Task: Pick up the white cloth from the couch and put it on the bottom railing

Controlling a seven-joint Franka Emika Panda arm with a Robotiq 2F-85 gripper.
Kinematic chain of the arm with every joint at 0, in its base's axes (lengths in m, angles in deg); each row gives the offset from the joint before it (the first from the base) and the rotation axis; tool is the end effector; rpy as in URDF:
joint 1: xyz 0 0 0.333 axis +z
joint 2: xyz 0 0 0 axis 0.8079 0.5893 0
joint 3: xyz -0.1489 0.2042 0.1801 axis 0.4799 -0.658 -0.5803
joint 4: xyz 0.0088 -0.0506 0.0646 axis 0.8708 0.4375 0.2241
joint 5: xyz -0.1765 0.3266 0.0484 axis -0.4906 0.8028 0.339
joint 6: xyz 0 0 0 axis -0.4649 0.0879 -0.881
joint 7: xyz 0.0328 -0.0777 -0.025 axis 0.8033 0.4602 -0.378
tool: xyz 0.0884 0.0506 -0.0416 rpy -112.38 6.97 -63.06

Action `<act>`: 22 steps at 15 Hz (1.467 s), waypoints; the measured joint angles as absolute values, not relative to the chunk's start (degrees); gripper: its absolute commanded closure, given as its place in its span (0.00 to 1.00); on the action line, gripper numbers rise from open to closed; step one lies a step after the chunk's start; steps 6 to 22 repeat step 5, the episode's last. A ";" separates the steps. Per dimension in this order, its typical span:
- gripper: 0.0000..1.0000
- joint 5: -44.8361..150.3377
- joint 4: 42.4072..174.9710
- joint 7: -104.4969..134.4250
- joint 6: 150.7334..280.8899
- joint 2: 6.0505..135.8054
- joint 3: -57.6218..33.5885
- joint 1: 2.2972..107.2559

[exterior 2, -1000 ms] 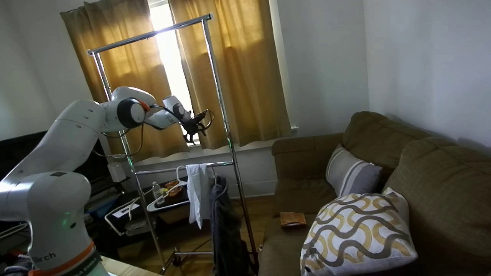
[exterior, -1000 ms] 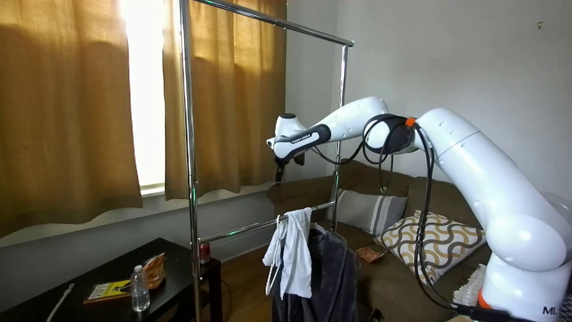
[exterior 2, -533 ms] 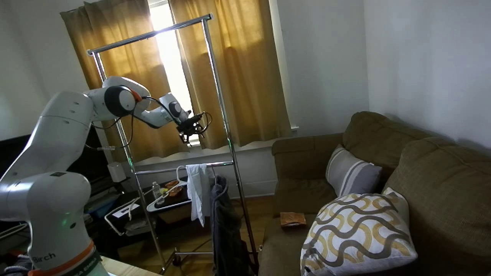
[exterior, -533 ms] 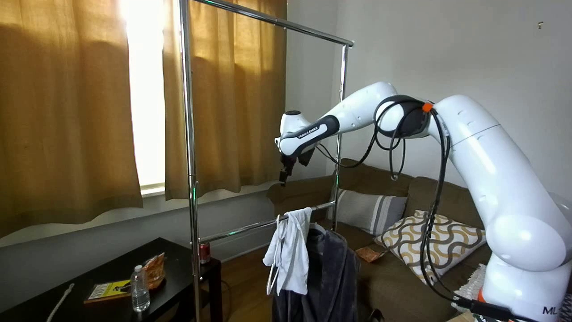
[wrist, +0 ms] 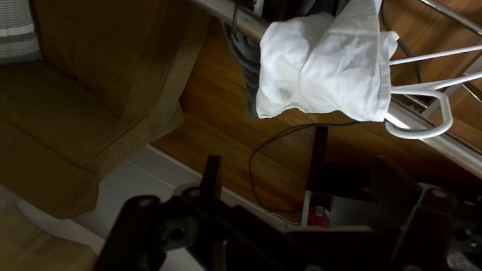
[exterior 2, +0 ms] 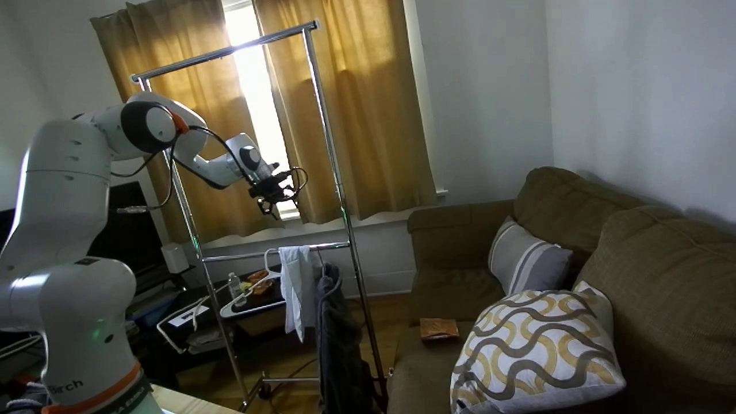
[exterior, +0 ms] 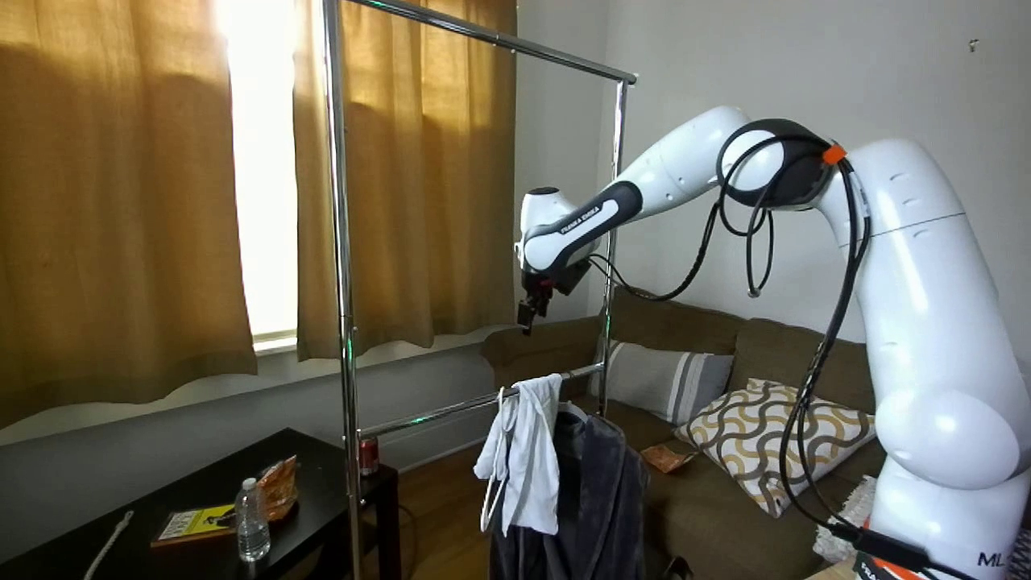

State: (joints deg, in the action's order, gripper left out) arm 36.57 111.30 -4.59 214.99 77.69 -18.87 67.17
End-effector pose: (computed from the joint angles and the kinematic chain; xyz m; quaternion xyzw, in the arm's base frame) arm 0.6494 0.1778 0.4041 0.9174 0.3534 0.1353 0.1234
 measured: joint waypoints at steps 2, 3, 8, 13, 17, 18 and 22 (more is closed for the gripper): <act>0.00 36.57 115.16 -3.41 217.51 75.02 -18.88 66.79; 0.00 36.57 116.75 -3.30 218.98 74.04 -18.89 66.53; 0.00 36.57 118.51 -3.25 219.90 72.93 -18.90 66.19; 0.00 36.57 118.51 -3.25 219.90 72.93 -18.90 66.19; 0.00 36.57 118.51 -3.25 219.90 72.93 -18.90 66.19; 0.00 36.57 118.51 -3.25 219.90 72.93 -18.90 66.19; 0.00 36.57 118.51 -3.25 219.90 72.93 -18.90 66.19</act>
